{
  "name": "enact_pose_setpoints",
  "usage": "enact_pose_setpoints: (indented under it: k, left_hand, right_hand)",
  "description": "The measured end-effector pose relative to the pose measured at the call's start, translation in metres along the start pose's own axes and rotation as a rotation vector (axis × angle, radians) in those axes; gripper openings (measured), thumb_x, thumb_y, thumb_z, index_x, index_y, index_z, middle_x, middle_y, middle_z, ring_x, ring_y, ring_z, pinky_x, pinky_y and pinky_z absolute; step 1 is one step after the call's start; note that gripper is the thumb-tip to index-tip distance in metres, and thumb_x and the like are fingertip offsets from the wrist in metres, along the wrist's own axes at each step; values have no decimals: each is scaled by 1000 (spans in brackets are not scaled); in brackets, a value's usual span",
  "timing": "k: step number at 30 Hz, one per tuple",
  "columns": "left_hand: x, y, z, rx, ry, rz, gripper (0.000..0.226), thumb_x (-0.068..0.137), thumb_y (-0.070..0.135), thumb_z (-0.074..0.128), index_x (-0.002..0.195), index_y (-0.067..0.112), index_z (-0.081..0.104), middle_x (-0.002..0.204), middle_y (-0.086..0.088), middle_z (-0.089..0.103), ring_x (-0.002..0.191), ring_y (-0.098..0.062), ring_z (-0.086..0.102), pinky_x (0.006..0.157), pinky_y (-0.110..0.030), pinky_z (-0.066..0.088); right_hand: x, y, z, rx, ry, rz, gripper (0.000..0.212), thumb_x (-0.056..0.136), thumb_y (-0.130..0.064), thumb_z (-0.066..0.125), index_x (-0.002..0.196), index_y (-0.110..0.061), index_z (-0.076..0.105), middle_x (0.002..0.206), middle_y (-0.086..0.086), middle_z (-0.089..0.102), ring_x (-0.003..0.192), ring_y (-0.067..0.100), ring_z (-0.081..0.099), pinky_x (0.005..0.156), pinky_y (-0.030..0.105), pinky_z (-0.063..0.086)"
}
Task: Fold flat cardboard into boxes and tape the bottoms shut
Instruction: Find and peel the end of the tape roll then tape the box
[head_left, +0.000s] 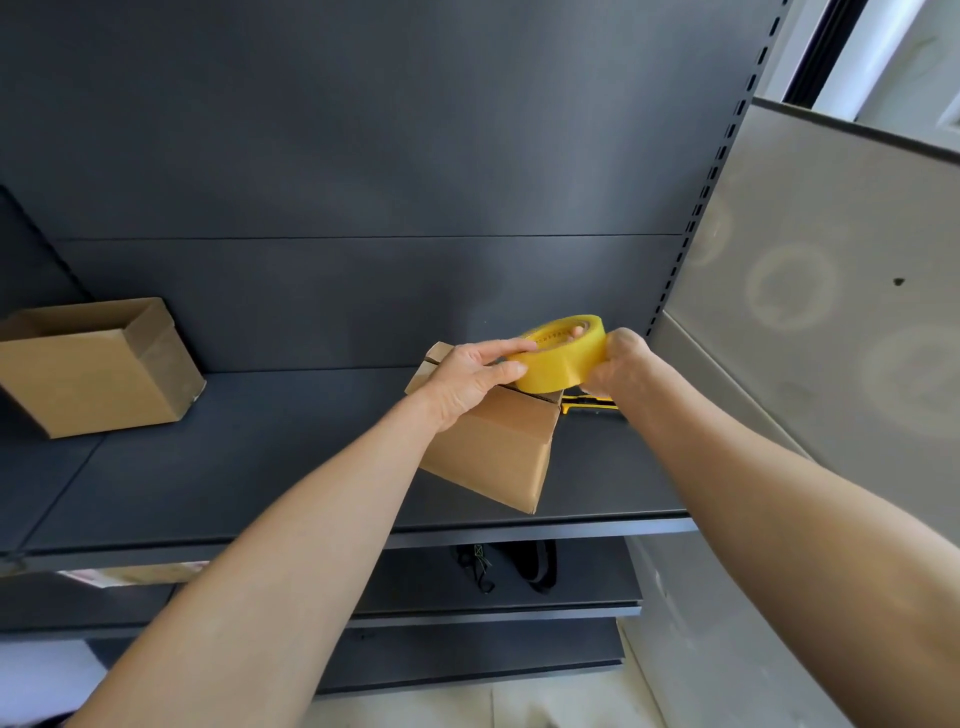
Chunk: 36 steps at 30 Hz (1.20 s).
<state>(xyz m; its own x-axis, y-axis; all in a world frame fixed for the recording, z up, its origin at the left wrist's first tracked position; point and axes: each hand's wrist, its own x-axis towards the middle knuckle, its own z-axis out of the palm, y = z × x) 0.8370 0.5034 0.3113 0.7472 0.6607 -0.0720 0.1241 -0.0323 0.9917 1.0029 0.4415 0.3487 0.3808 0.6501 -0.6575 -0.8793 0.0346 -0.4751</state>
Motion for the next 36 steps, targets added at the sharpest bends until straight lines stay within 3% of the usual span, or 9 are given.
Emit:
enact_pose_setpoints:
  k: [3, 6, 10, 12, 15, 18, 23, 30, 36]
  left_hand:
    - [-1, -6, -3, 3, 109, 13, 44, 91, 11, 61, 134, 21, 54, 110, 6, 63, 94, 6, 59, 78, -5, 44]
    - [-1, -6, -6, 6, 83, 6, 38, 93, 13, 60, 130, 8, 57, 117, -2, 67, 108, -13, 63, 94, -19, 46]
    - [1, -3, -6, -45, 61, -45, 30, 100, 20, 47, 113, 3, 68, 109, -8, 71, 108, -19, 65, 105, -34, 42]
    - [3, -5, -7, -136, 90, -48, 36, 100, 25, 46, 111, -2, 67, 112, -17, 69, 110, -25, 63, 107, -39, 41]
    - [2, -6, -10, -191, 114, -25, 37, 99, 27, 46, 114, -1, 65, 115, -17, 66, 109, -24, 62, 107, -37, 40]
    - [2, 1, -10, -333, 106, 5, 37, 100, 30, 39, 102, 9, 69, 102, -6, 68, 97, -15, 61, 95, -30, 43]
    - [4, 5, -7, -227, 2, -38, 47, 94, 39, 47, 123, 3, 58, 114, -13, 60, 105, -20, 54, 101, -36, 38]
    - [4, 7, -5, -212, -32, -8, 45, 82, 45, 51, 105, 7, 55, 104, -13, 56, 100, -23, 51, 99, -37, 37]
    - [2, 7, -13, -150, -127, 6, 27, 86, 39, 49, 88, 16, 64, 95, -2, 67, 96, -15, 59, 98, -33, 41]
  right_hand:
    - [3, 2, -8, 3, 17, -11, 35, 101, -26, 31, 87, -5, 56, 45, 5, 51, 30, 17, 49, 39, 21, 47]
    - [6, 0, -13, -103, -49, -81, 26, 92, -20, 41, 72, -11, 55, 54, 1, 54, 35, 11, 47, 45, 15, 43]
    - [2, -4, -13, -564, -218, -214, 32, 89, -41, 56, 76, -13, 64, 58, 1, 52, 40, 13, 43, 50, 21, 44]
    - [-1, -5, -13, -758, -339, -230, 39, 88, -50, 58, 83, -12, 66, 58, 1, 55, 47, 14, 53, 58, 28, 50]
    - [-11, -16, -10, -936, -628, -130, 25, 93, -35, 51, 94, -13, 63, 75, 3, 69, 67, 16, 67, 64, 29, 55]
    - [-16, -30, -7, -1112, -720, -106, 21, 85, -24, 55, 96, -9, 62, 89, 6, 70, 81, 20, 67, 78, 34, 51]
    - [-24, -42, -1, -1328, -689, -175, 14, 82, -11, 50, 89, -7, 62, 87, 6, 64, 83, 23, 59, 87, 37, 42]
    - [-28, -26, 10, -1498, -482, -459, 15, 88, -26, 61, 80, -13, 63, 85, 5, 64, 79, 20, 61, 77, 32, 49]
    - [-18, -26, -1, -1198, -394, -344, 23, 72, -29, 59, 83, -9, 56, 82, 10, 61, 73, 25, 59, 69, 33, 49]
